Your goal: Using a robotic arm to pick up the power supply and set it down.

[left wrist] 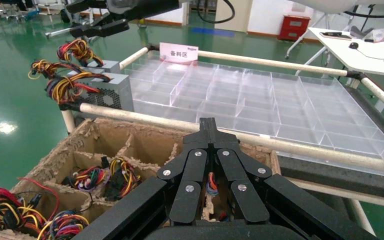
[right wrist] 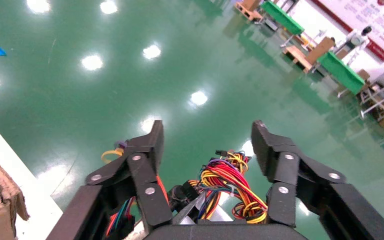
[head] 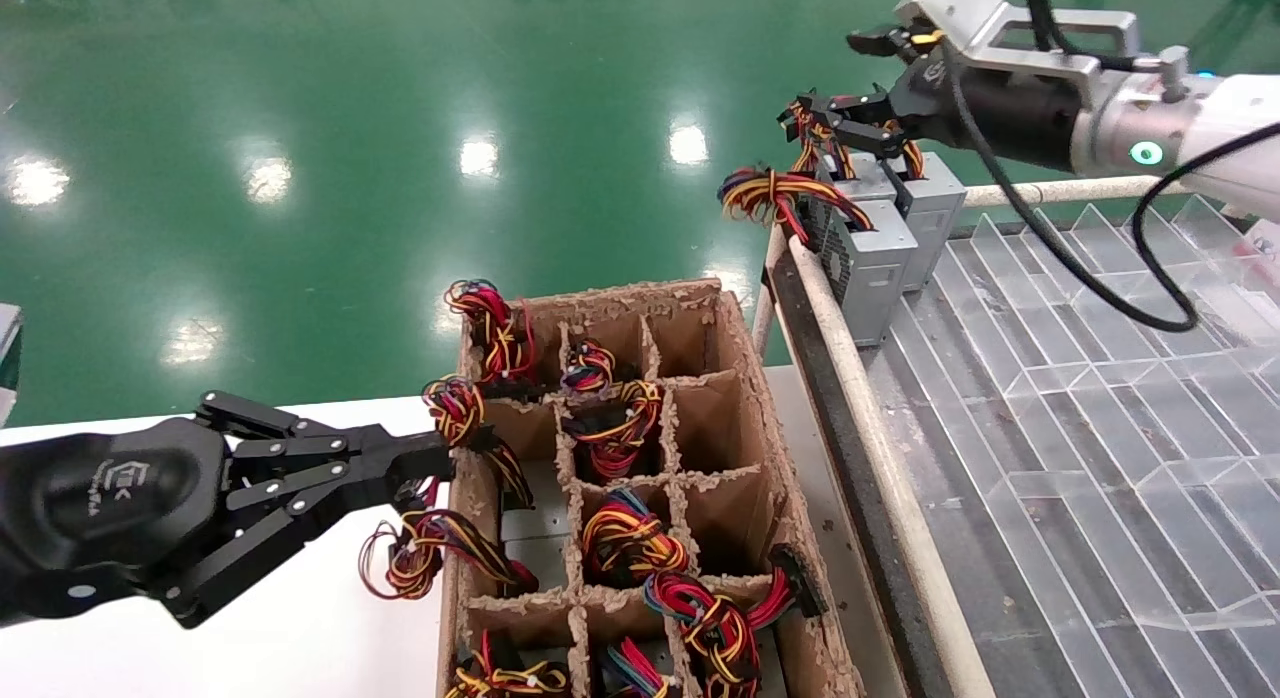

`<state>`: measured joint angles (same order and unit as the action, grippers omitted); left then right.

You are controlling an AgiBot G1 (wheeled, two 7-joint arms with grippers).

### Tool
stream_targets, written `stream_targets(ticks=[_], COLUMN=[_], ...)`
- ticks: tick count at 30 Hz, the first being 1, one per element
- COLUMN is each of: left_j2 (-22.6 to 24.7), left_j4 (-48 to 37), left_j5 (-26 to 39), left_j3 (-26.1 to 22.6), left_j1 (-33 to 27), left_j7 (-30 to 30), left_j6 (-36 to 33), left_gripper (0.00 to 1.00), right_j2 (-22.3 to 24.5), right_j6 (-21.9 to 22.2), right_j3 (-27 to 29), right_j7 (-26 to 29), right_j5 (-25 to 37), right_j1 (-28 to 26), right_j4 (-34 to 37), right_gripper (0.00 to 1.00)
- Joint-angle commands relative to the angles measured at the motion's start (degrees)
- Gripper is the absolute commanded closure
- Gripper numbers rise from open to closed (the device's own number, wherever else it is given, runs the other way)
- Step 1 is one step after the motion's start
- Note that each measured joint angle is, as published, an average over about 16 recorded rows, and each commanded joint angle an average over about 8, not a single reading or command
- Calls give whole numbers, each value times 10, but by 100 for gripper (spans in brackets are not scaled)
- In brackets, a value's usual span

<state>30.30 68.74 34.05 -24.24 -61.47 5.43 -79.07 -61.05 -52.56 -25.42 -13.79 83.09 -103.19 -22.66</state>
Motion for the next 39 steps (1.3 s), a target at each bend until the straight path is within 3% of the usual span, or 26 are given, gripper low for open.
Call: stream_targets(ticks=[1,24,32,39], left_j2=[0,0,0,0], left_j4=[0,0,0,0], left_j5=[0,0,0,0], left_j3=[0,0,0,0], left_j1=[0,0,0,0], left_j7=[0,0,0,0], left_j6=[0,0,0,0], left_gripper=[100,99,0,0], right_j2=[5,92,127,158], right_j6=[-7,-120,-164,-203], right_j3=[7,36,48,59], right_j7=[-3,80,114,144], right_j5=[-10,-148,-202,-251], right_j1=[3,144,200,250], right_j4=[-6,-179,-247,-308], right_gripper=[0,0,0,0])
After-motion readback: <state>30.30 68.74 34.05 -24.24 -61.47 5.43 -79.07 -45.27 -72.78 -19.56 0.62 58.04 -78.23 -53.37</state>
